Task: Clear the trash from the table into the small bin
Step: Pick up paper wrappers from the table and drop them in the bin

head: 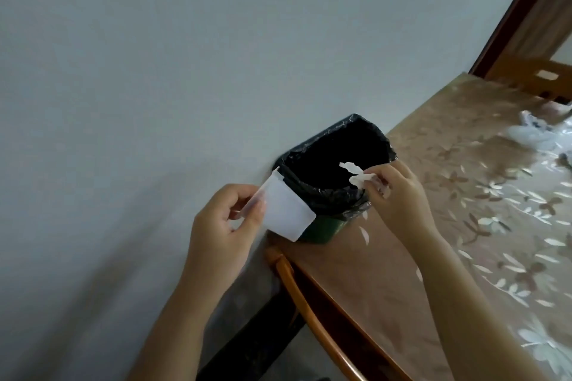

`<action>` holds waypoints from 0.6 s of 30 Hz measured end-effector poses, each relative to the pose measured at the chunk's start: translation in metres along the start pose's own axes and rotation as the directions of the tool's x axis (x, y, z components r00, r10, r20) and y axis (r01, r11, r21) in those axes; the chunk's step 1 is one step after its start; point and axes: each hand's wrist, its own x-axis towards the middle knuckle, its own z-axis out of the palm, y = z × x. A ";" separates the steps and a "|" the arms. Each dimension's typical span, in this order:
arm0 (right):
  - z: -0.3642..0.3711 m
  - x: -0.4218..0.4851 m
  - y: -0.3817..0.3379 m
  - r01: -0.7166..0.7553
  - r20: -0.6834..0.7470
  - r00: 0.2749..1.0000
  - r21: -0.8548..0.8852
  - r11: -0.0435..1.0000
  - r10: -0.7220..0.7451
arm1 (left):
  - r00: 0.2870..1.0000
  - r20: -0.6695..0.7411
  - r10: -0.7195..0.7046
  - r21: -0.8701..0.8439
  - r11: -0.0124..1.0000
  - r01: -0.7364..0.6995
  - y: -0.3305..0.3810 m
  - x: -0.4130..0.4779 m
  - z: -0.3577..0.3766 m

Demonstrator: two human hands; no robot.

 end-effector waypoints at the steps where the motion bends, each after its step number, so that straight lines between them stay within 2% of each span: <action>1: 0.003 0.011 0.002 0.010 0.000 1.000 -0.010 1.000 -0.010 | 1.000 -0.010 0.008 -0.022 1.000 -0.009 0.000 0.005 0.000; 6: 0.021 0.048 0.017 0.012 0.047 0.999 -0.098 0.995 -0.007 | 0.994 0.000 0.110 -0.057 0.992 -0.110 0.008 0.037 0.007; 12: 0.022 0.054 0.034 -0.050 0.139 0.987 -0.173 0.984 0.075 | 0.969 0.044 0.245 0.008 0.969 -0.245 0.017 0.071 0.044; 18: -0.007 0.037 0.050 -0.152 0.030 0.987 -0.177 0.972 0.160 | 0.939 0.149 0.310 0.040 0.947 -0.319 0.001 0.103 0.097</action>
